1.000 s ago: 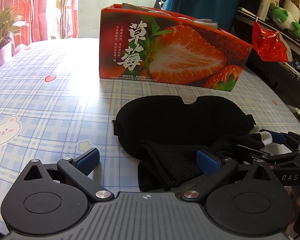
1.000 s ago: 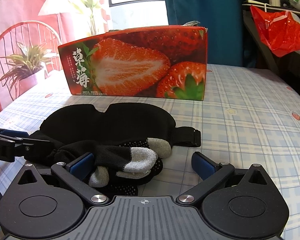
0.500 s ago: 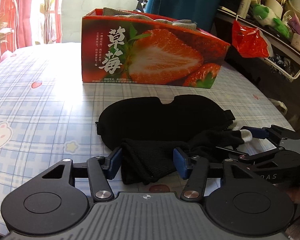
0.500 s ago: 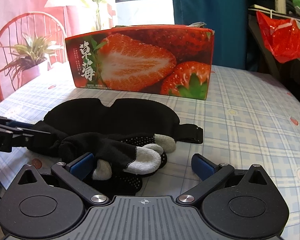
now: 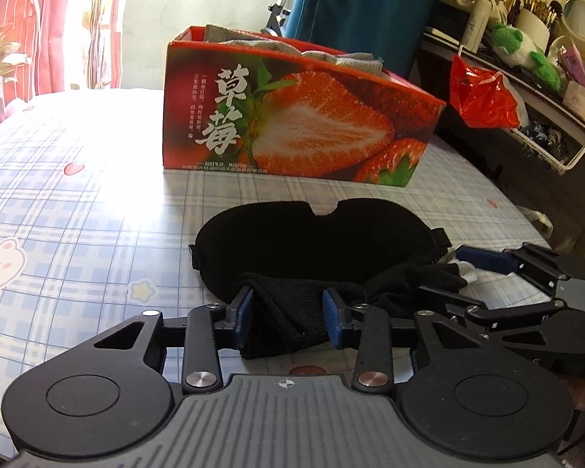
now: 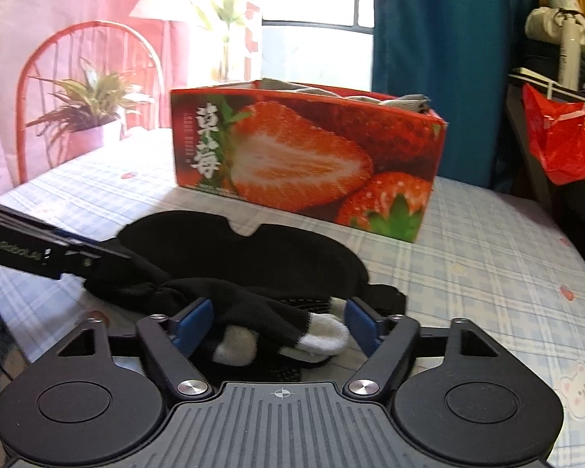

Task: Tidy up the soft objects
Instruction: 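Close the right gripper on the black gloves while the left gripper grips them too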

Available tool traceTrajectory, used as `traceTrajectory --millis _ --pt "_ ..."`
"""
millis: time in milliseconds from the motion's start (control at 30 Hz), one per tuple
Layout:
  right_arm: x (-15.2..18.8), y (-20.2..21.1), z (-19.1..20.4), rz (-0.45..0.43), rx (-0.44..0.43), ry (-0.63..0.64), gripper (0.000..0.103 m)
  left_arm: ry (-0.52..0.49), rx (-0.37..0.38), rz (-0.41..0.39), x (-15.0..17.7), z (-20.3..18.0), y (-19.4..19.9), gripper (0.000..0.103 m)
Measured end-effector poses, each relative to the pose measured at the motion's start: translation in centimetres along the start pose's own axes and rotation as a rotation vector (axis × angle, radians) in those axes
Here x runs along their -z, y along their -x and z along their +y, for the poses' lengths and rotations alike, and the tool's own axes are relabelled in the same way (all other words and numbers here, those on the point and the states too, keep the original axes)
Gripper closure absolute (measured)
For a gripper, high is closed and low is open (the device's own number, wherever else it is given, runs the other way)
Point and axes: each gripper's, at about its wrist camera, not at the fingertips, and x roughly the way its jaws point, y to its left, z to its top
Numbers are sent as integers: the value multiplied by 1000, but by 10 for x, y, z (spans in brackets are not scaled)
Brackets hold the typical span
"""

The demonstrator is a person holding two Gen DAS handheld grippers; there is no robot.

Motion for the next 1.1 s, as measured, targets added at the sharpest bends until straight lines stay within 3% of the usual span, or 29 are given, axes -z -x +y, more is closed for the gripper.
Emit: traceTrajectory --millis 100,367,600,867,1100 --pt "1 -3 2 24 -32 -2 49 -5 3 -4 0 -2 0 66" --pt "6 -7 -2 44 -72 -50 53 3 8 17 4 -2 -5 66" --pt "1 -3 -1 32 -136 -50 96 11 45 -28 1 -2 4 75" --pt "-25 16 -13 -74 -168 -90 96 3 73 -133 -28 -5 30 76" --pt "-82 25 -33 -201 -168 -68 96 -28 91 -242 -84 -10 47 76"
